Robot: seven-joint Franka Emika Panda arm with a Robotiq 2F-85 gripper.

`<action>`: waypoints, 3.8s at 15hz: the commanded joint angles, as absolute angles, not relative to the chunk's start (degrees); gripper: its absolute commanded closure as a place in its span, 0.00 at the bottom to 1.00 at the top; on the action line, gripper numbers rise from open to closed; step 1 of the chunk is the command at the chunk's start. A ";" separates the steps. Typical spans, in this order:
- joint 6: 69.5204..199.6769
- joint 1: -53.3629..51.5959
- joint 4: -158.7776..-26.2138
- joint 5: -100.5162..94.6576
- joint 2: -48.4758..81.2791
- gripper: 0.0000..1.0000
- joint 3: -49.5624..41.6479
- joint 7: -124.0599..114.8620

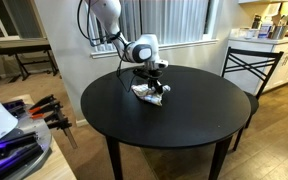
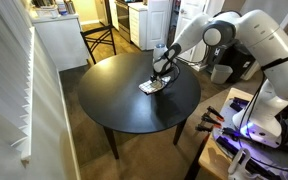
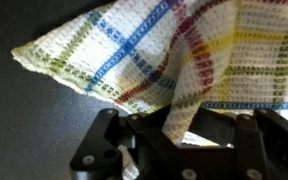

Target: Clean a section of the table with the towel

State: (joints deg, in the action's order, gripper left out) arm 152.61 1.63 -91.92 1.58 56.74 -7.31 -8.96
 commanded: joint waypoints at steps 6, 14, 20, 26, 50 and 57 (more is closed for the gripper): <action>152.90 0.63 -96.47 -0.30 53.66 0.83 -7.99 -7.62; 151.21 1.10 -94.53 -1.12 55.14 1.00 -6.06 -6.24; 148.32 -4.53 -91.81 -3.45 57.95 0.96 -2.10 -4.34; 146.02 -13.22 -92.31 -6.91 57.55 0.96 0.79 -4.08; 145.07 14.93 -88.43 0.54 58.01 0.96 -7.95 -5.00; 142.54 7.62 -83.93 0.15 60.71 0.96 -2.30 -4.86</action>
State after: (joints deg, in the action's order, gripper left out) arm 143.67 11.26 -86.01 -0.99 58.18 -4.47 -5.64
